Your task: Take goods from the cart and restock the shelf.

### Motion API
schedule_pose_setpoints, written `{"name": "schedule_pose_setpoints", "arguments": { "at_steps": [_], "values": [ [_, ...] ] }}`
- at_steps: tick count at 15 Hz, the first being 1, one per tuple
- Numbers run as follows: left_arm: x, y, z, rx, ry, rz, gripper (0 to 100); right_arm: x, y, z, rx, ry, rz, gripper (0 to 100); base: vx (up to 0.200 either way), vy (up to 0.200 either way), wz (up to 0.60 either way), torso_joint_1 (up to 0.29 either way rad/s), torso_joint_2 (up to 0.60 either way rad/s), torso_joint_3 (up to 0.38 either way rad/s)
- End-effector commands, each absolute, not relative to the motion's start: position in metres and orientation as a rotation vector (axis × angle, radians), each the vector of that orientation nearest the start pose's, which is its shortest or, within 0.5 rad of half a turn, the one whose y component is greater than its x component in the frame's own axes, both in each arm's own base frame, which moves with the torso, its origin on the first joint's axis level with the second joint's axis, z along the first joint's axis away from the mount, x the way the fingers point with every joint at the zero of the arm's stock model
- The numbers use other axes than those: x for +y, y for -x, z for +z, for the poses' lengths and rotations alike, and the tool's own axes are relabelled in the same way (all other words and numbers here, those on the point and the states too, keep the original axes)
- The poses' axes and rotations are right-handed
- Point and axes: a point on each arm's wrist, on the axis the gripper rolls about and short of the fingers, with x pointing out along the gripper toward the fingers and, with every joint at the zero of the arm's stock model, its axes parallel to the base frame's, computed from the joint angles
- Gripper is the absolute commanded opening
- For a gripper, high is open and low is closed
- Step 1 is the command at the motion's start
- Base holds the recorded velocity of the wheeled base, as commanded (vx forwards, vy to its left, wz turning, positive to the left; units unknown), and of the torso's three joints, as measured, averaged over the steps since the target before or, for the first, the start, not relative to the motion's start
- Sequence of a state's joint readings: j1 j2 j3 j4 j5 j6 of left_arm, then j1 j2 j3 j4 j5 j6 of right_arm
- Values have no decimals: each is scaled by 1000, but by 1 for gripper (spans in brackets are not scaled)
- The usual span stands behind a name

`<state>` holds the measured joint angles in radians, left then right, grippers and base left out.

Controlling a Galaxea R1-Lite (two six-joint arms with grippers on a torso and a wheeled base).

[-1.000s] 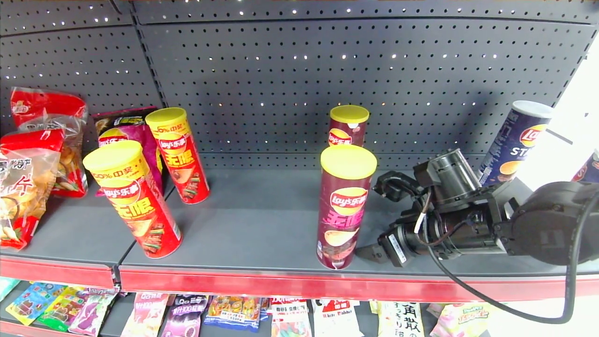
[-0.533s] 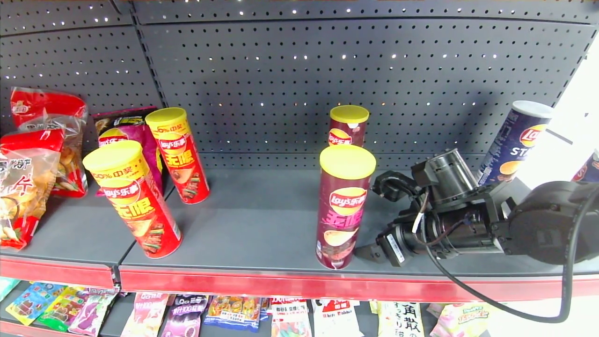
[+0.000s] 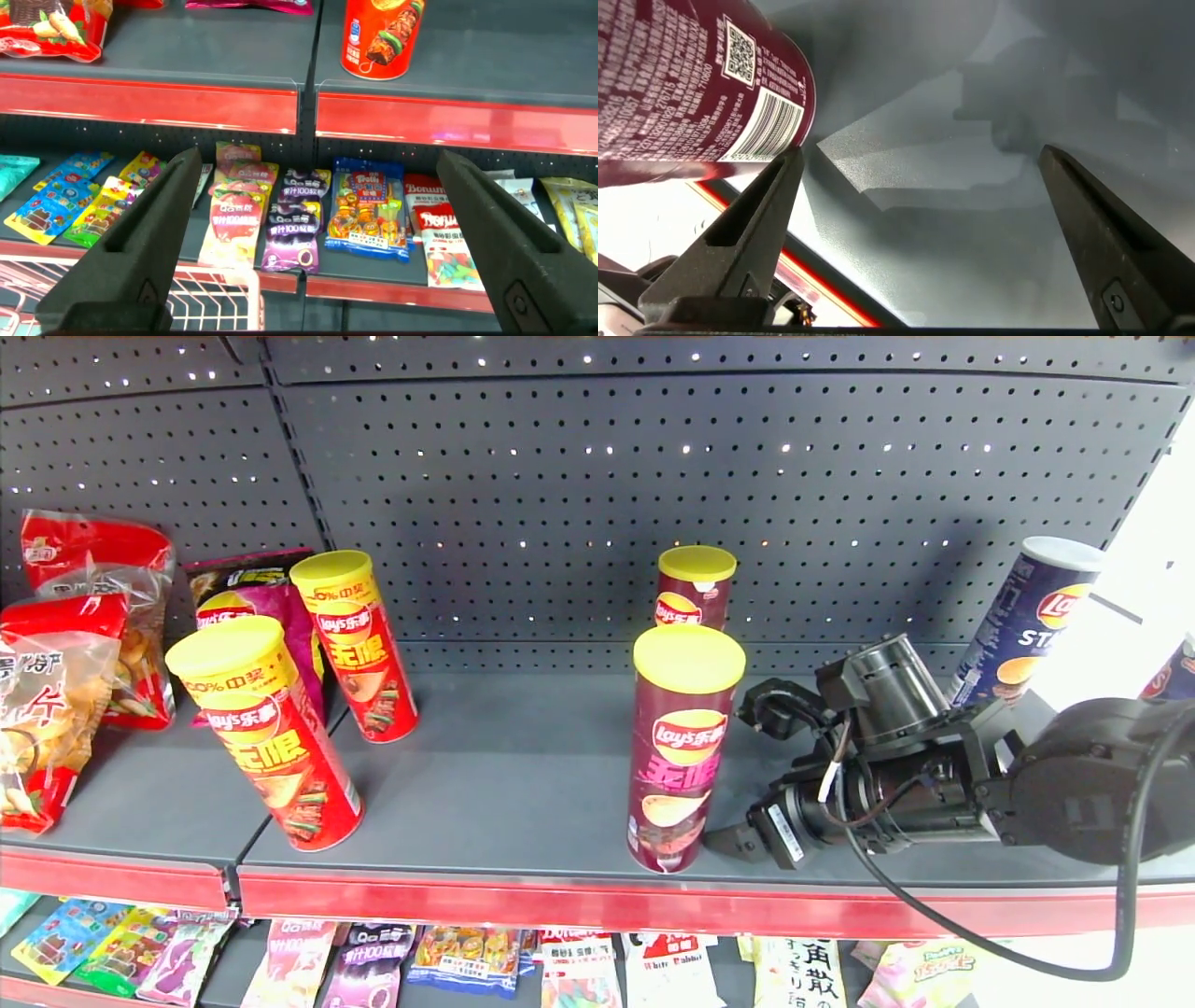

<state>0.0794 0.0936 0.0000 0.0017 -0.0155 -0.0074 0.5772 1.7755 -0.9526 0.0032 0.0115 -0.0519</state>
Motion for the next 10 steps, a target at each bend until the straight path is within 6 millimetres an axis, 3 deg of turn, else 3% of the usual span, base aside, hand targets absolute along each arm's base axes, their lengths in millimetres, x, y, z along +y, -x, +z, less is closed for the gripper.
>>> {"name": "schedule_pose_setpoints", "arguments": {
  "at_steps": [1, 5, 10],
  "values": [
    [-2, 15, 77, 96, 12, 65, 100, 167, -254, 141, 791, 283, 579, 100, 0, 0, 0, 0, 0, 0],
    [-2, 15, 77, 96, 12, 65, 100, 166, -252, 142, 790, 285, 578, 100, 0, 0, 0, 0, 0, 0],
    [-2, 15, 77, 98, 12, 65, 100, 152, -219, 178, 673, 253, 544, 100, 0, 0, 0, 0, 0, 0]
  ]
}}
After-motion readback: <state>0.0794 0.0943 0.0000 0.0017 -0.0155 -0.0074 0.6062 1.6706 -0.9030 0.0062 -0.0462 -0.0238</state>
